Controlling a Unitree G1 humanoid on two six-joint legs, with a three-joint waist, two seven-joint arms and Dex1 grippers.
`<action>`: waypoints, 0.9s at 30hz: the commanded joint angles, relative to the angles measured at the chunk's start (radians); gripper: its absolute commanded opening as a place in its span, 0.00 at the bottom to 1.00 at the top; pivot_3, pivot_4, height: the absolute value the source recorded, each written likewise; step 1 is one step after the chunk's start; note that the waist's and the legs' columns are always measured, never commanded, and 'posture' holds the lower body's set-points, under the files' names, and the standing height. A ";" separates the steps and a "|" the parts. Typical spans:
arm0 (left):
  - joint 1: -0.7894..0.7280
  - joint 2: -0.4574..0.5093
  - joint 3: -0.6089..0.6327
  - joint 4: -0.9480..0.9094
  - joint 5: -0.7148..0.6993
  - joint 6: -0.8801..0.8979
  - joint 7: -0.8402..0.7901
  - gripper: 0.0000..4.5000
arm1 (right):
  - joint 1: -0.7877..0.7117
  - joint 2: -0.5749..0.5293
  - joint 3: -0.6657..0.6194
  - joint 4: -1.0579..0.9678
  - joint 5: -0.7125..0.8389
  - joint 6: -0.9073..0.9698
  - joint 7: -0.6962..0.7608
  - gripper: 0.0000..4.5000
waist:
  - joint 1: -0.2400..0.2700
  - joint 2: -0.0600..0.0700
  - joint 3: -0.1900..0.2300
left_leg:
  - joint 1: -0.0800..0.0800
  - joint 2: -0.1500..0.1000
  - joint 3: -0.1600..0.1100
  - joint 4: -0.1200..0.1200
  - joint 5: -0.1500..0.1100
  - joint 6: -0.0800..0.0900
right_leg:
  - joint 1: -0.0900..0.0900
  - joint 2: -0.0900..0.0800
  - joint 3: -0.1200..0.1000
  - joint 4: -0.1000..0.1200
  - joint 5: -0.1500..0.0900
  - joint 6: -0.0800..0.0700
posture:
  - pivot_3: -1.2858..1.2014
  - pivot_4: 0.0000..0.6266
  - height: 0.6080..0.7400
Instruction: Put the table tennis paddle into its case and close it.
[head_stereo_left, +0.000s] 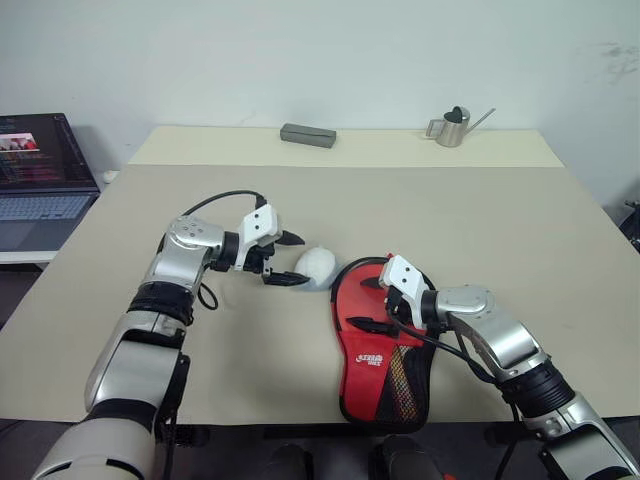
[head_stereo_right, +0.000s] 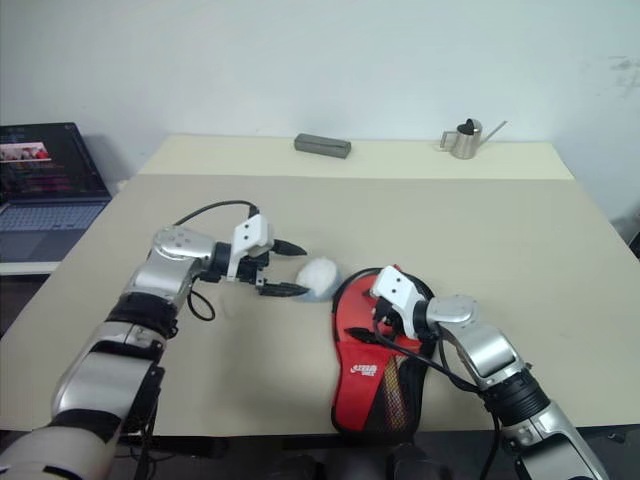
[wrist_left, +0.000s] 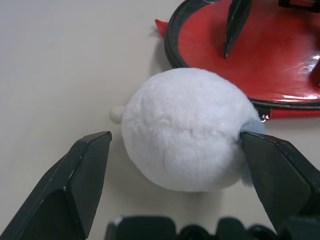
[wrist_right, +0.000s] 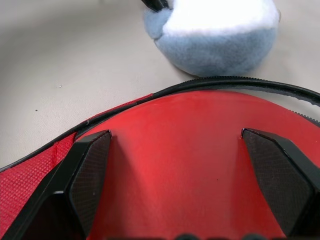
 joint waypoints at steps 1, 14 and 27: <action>-0.028 -0.008 -0.014 0.020 0.018 -0.042 -0.040 1.00 | 0.009 0.000 0.007 -0.001 -0.022 0.014 0.001 0.99 | -0.001 0.000 0.000 | 0.000 0.000 0.000 0.000 0.000 0.000 | 0.000 0.000 0.000 0.000 0.000 0.000 | 0.52 0.24 1.00; -0.052 -0.051 -0.034 0.083 0.050 -0.081 -0.091 0.62 | 0.010 0.008 0.006 -0.008 -0.023 0.020 -0.009 1.00 | -0.001 0.000 0.000 | 0.000 0.000 0.000 0.000 0.000 0.000 | 0.000 0.000 0.000 0.000 0.000 0.000 | 0.52 0.24 1.00; -0.028 -0.065 -0.046 0.076 0.055 -0.083 -0.113 0.01 | 0.015 0.008 0.006 -0.008 -0.038 0.036 -0.031 1.00 | 0.000 0.000 0.000 | 0.000 0.000 0.000 0.000 0.000 0.000 | 0.000 0.000 0.000 0.000 0.000 0.000 | 0.52 0.24 1.00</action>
